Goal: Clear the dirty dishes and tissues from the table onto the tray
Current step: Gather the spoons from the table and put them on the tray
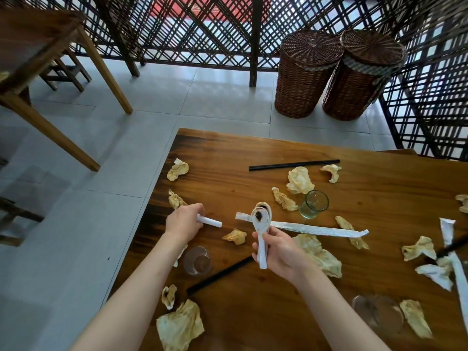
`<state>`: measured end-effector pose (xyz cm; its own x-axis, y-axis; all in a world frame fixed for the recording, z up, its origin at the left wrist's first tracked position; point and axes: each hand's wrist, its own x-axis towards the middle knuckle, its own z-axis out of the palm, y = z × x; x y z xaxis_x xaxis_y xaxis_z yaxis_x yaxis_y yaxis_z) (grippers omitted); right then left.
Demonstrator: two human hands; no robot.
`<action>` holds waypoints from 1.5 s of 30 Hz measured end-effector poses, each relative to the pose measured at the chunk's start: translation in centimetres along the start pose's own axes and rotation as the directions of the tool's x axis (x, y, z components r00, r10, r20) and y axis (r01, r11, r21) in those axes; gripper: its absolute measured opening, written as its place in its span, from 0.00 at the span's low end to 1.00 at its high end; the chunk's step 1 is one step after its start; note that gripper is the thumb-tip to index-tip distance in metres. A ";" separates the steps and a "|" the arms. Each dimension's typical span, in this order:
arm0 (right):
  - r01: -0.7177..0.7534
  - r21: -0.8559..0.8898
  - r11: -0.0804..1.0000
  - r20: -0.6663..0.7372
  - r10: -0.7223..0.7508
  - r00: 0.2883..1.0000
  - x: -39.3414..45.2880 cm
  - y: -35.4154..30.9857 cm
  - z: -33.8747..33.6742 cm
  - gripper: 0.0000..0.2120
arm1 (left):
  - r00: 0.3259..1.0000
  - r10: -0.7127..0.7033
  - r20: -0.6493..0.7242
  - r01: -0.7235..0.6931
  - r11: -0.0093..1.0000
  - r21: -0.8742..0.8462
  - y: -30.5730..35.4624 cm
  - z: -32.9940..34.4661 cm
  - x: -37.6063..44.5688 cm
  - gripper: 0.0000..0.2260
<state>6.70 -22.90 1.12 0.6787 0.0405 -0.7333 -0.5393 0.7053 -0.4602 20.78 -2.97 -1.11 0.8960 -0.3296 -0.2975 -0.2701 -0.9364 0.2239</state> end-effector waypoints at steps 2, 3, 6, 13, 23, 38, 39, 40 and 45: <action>0.000 -0.003 1.000 -0.005 0.000 1.000 -0.1 0.1 0.0 0.10 | 1.000 0.008 -0.017 -0.008 1.000 -0.003 -0.1 0.3 -0.1 0.09; -0.002 -0.004 1.000 -0.007 0.002 1.000 -0.1 0.1 0.0 0.11 | 1.000 0.012 -0.028 -0.012 1.000 -0.005 -0.2 0.3 -0.2 0.09; 0.001 -0.014 1.000 -0.006 -0.002 1.000 -0.2 0.2 -0.1 0.11 | 0.998 0.013 -0.063 -0.013 1.000 -0.006 -0.4 0.4 -0.3 0.11; 0.005 -0.006 1.000 -0.005 -0.005 1.000 -0.2 0.3 -0.1 0.11 | 0.996 -0.013 -0.093 0.012 1.000 -0.015 -0.6 0.6 -0.7 0.09; -0.006 0.003 1.000 -0.028 0.006 1.000 -0.1 0.8 -0.1 0.11 | 0.973 0.036 -0.227 -0.065 0.990 -0.122 -0.7 0.3 -1.3 0.09; 0.025 0.004 1.000 -0.009 -0.025 1.000 -1.2 0.8 0.2 0.10 | 0.963 -0.019 -0.267 -0.038 0.978 -0.207 -1.0 -1.0 -2.7 0.07; 0.024 0.004 1.000 -0.008 -0.024 1.000 -1.3 0.8 0.2 0.10 | 0.962 -0.021 -0.271 -0.035 0.980 -0.198 -0.9 -1.1 -2.8 0.07; 0.024 0.004 1.000 -0.008 -0.024 1.000 -1.4 0.8 0.2 0.10 | 0.961 -0.021 -0.275 -0.030 0.983 -0.180 -0.9 -1.3 -2.9 0.07; 0.027 0.014 1.000 -0.009 -0.027 1.000 -1.6 1.0 0.0 0.10 | 0.950 0.001 -0.312 -0.003 1.000 -0.006 -0.7 -1.9 -3.7 0.09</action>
<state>5.06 -22.23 1.83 0.6885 0.0149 -0.7251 -0.5135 0.7160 -0.4729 18.32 -0.92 1.56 0.9609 -0.2767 0.0075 -0.2710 -0.9345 0.2307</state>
